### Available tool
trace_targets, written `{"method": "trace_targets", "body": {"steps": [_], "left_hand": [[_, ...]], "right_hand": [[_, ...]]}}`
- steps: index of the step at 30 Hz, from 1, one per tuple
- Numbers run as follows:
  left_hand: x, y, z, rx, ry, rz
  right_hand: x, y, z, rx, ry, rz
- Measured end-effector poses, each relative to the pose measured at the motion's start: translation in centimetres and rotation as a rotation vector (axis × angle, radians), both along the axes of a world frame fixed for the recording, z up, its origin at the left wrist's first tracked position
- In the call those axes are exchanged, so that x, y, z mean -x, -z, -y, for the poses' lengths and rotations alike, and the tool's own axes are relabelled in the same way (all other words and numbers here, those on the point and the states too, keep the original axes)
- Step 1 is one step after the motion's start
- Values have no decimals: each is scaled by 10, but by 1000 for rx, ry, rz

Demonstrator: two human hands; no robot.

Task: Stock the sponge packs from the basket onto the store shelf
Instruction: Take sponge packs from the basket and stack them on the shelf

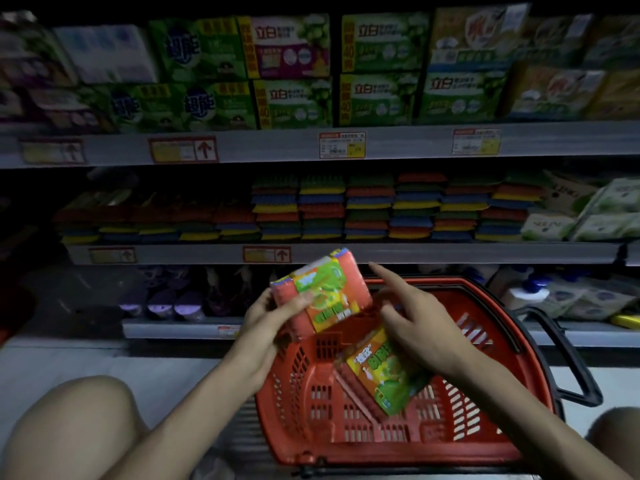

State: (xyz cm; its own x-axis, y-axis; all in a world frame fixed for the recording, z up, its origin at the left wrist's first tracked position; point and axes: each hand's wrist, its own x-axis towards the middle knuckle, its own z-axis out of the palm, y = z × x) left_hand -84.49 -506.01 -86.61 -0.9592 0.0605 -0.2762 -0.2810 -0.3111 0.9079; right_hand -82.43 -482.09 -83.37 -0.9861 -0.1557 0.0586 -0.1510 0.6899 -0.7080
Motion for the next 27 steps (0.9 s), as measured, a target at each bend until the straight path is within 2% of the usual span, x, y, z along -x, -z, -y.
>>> {"method": "trace_targets", "body": {"steps": [4,9,14,20,27], "left_hand": [[11,-1,17,-117,-119,132],[18,4,34,-157,-238,125],[23,2,54,-186,-311,91],[30,-2,78,-248,-400,77],[45,-15,96,-215,-499,62]], "right_hand": [[14,13,0,110,53,30],[26,25,14,209,48,63],[27,24,28,113,-6,-8],[36,12,69,-69,43,-173],[56,-3,145,-198,-86,-323]]}}
